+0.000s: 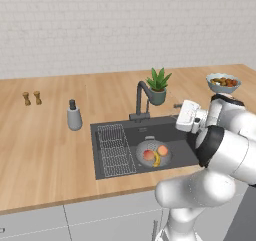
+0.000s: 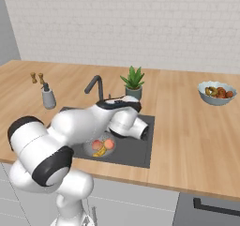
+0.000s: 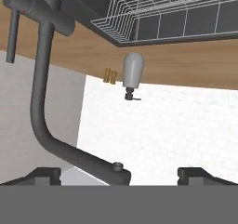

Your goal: Put the colander in the sink, put the peach, banana, peach in the colander, and turn on the sink faucet and pour water over the colander.

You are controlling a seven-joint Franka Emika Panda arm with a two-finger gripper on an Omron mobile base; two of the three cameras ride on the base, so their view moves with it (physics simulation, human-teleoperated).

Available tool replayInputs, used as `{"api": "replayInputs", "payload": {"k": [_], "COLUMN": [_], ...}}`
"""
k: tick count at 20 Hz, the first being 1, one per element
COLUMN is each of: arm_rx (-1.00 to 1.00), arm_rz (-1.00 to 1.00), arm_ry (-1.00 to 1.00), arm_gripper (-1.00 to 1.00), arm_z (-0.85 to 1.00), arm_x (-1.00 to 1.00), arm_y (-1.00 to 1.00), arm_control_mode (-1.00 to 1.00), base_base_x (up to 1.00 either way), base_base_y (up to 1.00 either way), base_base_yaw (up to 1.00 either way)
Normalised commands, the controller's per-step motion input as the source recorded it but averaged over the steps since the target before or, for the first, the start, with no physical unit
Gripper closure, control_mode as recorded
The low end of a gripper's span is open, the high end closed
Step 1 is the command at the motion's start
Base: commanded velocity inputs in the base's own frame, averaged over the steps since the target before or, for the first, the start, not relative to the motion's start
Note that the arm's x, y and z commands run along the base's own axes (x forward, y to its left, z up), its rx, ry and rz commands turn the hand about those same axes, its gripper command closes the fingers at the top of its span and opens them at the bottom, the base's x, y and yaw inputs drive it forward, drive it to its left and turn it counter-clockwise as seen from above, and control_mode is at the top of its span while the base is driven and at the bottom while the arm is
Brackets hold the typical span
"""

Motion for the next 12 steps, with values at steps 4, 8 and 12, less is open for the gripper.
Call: {"api": "replayInputs", "payload": {"k": [4,8,12], "arm_rx": [0.05,0.00,0.00], "arm_rz": [-0.07,-0.10,-0.09], "arm_ry": [0.06,0.07,0.09], "arm_gripper": [-1.00,-1.00,-1.00], "arm_z": [0.13,0.00,-0.05], "arm_x": [0.05,0.12,0.17], "arm_y": [0.09,0.05,0.03], "arm_control_mode": [-1.00,-1.00,-1.00], "base_base_x": [0.00,0.00,0.00], "base_base_y": [0.00,0.00,0.00], "base_base_yaw": [0.00,0.00,0.00]}}
